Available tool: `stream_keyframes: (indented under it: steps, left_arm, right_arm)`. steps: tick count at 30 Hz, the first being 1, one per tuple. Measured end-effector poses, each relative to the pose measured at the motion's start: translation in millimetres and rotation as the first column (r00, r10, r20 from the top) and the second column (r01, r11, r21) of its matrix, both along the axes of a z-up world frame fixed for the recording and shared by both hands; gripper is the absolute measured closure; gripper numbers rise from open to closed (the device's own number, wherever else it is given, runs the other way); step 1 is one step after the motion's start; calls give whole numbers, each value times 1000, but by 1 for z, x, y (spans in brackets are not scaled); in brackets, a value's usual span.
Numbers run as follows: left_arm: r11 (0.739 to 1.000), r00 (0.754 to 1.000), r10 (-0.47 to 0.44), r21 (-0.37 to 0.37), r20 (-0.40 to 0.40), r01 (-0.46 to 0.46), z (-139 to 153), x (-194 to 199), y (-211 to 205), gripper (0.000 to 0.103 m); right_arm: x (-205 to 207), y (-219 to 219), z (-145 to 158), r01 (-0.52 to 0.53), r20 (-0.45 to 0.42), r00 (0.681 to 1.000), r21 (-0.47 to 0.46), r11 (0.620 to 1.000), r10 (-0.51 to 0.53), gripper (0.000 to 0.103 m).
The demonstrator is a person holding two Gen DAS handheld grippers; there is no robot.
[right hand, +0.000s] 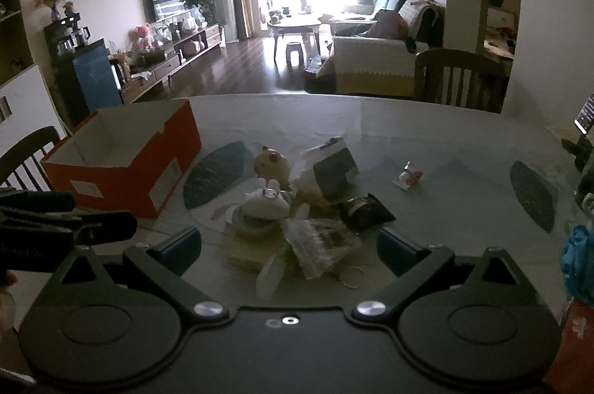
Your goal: Organize objects
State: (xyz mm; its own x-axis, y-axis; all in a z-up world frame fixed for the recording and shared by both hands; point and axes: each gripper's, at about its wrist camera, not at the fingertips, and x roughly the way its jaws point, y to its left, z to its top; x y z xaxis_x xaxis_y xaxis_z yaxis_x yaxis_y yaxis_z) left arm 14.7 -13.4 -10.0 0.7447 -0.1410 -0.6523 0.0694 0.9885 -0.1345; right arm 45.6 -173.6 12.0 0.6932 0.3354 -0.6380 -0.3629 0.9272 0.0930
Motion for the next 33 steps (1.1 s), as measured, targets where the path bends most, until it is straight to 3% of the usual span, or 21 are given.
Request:
stream_keyframes:
  steps: [10,23,33]
  left_arm:
    - [998,998,-58,21,-16,59,-12,20,-3,0]
    - [982,985,-171,78,-24,172,-50,71,-18,1]
    - [953,965,-263,154,-3,260,-74,113,-47,3]
  right_arm:
    - [21,-3,-12,53,-18,998,-23,998,-53,3]
    - [70,-8,-51,108,-122,986,-66,992,-115,3]
    - [119,-7,-76,193,-261,945,-40,980,-196,3]
